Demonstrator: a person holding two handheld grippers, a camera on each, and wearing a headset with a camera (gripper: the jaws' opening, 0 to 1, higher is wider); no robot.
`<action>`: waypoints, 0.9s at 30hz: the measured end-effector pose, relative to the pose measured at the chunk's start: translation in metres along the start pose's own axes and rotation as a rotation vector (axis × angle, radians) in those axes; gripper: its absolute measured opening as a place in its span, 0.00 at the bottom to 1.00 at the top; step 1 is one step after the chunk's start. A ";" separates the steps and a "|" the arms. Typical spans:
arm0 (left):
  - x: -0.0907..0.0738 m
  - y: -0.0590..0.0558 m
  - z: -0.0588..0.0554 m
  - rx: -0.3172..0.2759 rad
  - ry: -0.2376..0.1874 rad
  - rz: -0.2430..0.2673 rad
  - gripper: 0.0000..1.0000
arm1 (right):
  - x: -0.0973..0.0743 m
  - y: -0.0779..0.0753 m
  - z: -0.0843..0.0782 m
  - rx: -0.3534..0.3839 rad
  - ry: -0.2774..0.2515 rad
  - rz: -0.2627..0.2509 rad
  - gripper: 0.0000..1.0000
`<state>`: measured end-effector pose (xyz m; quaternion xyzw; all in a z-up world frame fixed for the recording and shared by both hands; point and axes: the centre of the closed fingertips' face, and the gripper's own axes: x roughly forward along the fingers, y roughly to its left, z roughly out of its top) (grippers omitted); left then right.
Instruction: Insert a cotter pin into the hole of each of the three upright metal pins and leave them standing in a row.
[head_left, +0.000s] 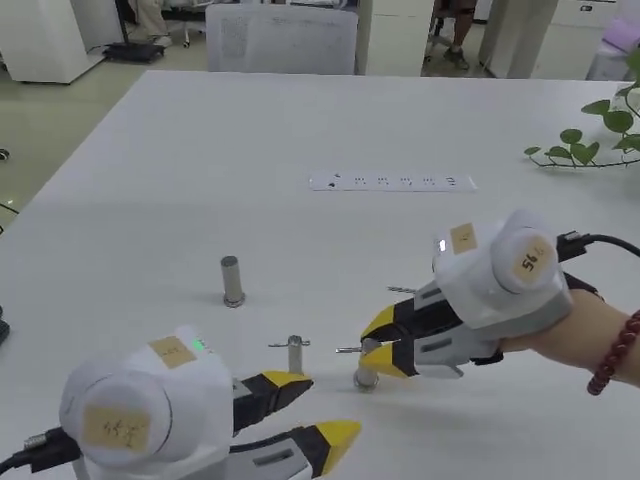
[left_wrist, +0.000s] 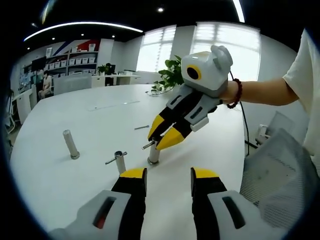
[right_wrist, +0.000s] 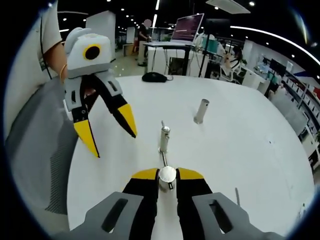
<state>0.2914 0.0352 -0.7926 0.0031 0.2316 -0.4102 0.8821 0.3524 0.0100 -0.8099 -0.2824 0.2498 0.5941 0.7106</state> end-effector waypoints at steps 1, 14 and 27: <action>-0.001 0.000 0.000 0.000 0.001 0.006 0.35 | 0.001 -0.001 0.000 0.000 0.003 0.000 0.13; -0.013 0.005 0.007 -0.020 -0.035 0.060 0.43 | 0.005 -0.006 -0.003 0.011 0.021 0.007 0.13; -0.021 0.011 0.011 -0.025 -0.058 0.091 0.47 | 0.004 -0.011 -0.006 0.078 0.011 0.016 0.14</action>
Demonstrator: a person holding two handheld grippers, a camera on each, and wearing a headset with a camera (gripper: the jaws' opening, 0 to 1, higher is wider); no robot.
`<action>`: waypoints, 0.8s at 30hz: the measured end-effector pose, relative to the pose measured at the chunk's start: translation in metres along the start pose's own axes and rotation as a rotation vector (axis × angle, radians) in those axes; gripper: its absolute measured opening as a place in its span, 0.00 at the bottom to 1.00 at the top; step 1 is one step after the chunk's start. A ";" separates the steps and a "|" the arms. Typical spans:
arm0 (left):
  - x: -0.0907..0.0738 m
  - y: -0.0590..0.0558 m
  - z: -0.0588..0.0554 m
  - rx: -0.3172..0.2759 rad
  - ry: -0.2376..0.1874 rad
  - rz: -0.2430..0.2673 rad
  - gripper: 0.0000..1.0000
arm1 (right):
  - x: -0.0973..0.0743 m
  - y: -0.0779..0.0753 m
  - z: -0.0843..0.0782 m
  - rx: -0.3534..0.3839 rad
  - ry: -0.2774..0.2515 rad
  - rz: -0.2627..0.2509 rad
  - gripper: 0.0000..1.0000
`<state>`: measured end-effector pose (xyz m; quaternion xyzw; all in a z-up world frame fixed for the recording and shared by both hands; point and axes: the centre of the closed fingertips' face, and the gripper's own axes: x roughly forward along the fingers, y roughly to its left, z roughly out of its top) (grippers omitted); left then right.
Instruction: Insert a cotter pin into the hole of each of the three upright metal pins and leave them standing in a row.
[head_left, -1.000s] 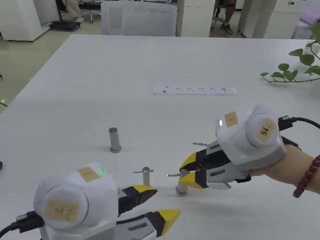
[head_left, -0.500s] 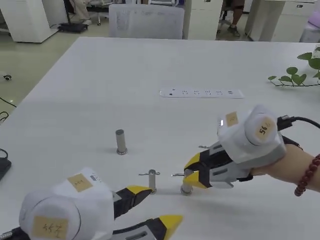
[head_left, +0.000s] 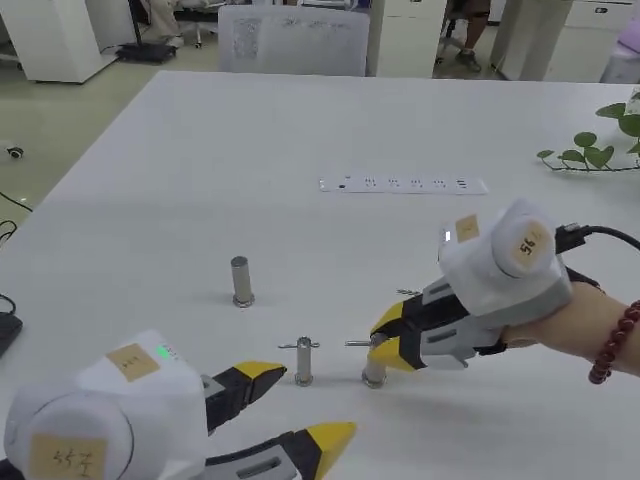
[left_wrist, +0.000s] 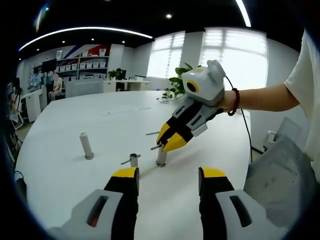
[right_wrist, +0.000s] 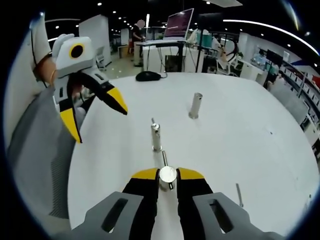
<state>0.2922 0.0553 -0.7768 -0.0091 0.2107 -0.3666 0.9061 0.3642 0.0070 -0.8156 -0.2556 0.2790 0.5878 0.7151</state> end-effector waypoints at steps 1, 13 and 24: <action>-0.001 0.000 0.000 0.001 0.000 0.002 0.47 | 0.000 0.001 0.000 0.004 -0.003 0.003 0.14; -0.005 0.003 0.000 0.013 0.002 0.016 0.51 | 0.004 0.004 -0.004 0.054 -0.013 0.024 0.20; -0.013 0.009 -0.001 0.019 0.006 0.033 0.59 | -0.002 0.004 0.016 0.177 -0.116 0.022 0.33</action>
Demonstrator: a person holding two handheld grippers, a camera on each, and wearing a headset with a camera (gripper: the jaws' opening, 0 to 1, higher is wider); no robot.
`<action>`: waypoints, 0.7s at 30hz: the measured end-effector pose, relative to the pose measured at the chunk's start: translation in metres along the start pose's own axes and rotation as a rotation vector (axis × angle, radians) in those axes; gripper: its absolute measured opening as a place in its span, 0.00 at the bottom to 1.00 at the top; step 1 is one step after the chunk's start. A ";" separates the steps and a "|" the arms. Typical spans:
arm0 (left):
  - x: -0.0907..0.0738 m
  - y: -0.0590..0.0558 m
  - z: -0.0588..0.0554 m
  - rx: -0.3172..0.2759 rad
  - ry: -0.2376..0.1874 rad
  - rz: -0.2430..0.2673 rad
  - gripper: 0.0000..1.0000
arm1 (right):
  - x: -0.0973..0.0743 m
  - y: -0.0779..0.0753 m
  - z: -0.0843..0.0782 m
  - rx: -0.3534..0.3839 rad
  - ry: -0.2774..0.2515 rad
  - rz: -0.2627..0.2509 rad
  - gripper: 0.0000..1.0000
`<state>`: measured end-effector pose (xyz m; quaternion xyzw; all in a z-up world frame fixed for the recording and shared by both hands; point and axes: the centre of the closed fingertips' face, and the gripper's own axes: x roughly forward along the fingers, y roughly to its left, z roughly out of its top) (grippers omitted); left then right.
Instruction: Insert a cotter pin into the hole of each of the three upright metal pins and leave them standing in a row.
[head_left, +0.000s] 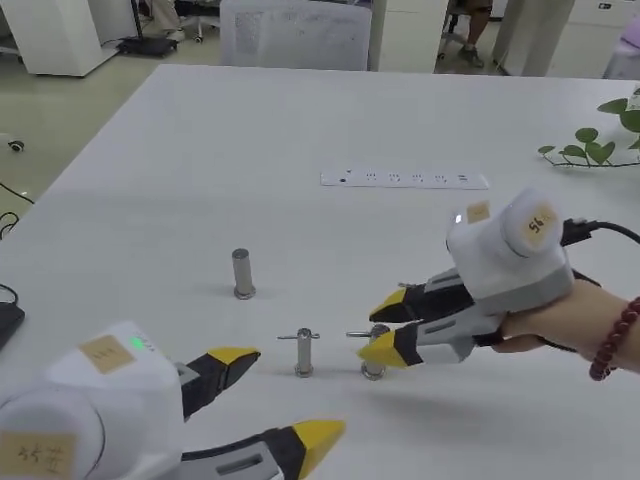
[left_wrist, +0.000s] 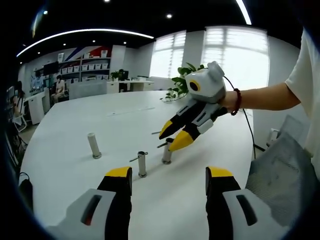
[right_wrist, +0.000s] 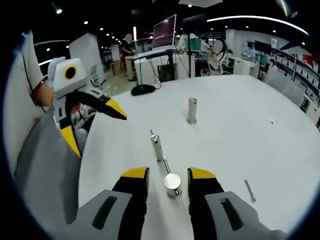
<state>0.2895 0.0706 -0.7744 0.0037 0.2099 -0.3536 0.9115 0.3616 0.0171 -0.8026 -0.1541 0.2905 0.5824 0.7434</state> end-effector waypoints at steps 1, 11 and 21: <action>-0.001 0.001 0.000 0.001 0.001 0.002 0.60 | 0.000 0.002 0.004 0.012 -0.010 0.004 0.34; -0.004 0.004 -0.001 -0.005 -0.003 0.020 0.69 | 0.005 0.009 0.031 0.000 -0.059 0.008 0.39; -0.007 0.006 -0.001 0.003 -0.013 0.029 0.77 | 0.025 -0.002 0.054 -0.009 -0.081 -0.001 0.40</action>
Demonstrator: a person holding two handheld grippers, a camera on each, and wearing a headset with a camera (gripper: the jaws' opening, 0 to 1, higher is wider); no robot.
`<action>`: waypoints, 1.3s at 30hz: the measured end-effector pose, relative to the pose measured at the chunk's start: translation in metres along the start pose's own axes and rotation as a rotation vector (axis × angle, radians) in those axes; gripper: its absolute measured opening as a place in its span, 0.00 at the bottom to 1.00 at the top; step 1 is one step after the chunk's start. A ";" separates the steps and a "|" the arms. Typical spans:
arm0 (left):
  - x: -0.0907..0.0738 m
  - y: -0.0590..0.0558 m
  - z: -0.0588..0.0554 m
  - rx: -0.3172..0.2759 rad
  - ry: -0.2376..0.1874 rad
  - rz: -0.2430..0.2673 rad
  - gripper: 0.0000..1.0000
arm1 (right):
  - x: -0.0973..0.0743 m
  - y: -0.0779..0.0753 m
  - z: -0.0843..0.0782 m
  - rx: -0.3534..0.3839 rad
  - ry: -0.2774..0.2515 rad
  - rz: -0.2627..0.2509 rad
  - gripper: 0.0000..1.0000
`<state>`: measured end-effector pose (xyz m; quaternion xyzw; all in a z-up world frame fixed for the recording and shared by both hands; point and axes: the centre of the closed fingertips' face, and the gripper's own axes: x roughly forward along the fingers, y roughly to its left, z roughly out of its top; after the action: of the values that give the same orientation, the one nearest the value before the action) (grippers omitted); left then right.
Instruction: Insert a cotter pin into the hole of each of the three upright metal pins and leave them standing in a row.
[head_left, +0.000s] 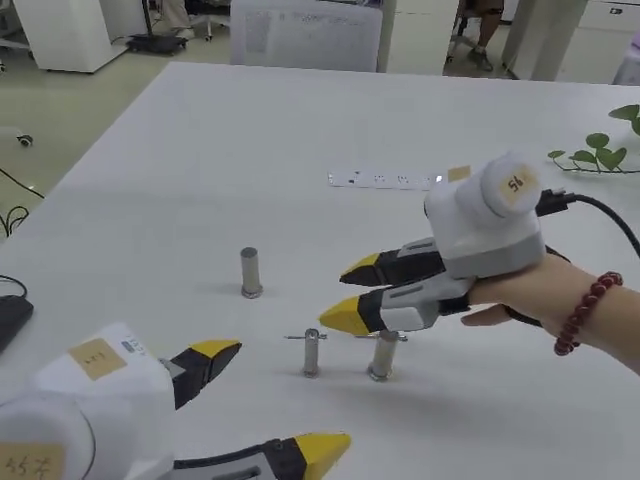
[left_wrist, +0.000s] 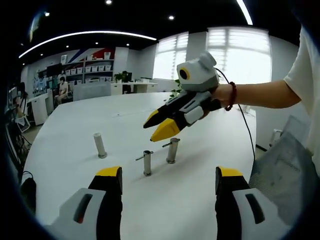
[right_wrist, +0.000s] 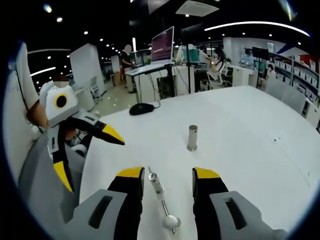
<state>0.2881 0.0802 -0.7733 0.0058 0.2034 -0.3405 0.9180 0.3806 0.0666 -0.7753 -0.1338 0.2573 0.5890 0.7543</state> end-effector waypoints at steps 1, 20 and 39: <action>0.000 0.000 -0.001 0.001 0.003 -0.002 0.78 | 0.003 -0.001 0.002 0.000 -0.004 0.001 0.40; 0.000 0.008 -0.001 -0.016 -0.016 0.018 0.93 | 0.049 -0.033 0.030 -0.013 -0.103 -0.032 0.38; 0.001 0.007 -0.001 -0.038 -0.032 0.013 0.99 | 0.095 -0.050 0.036 0.032 -0.134 -0.054 0.34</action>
<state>0.2931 0.0850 -0.7760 -0.0158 0.1949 -0.3307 0.9233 0.4534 0.1493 -0.8023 -0.0890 0.2117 0.5718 0.7876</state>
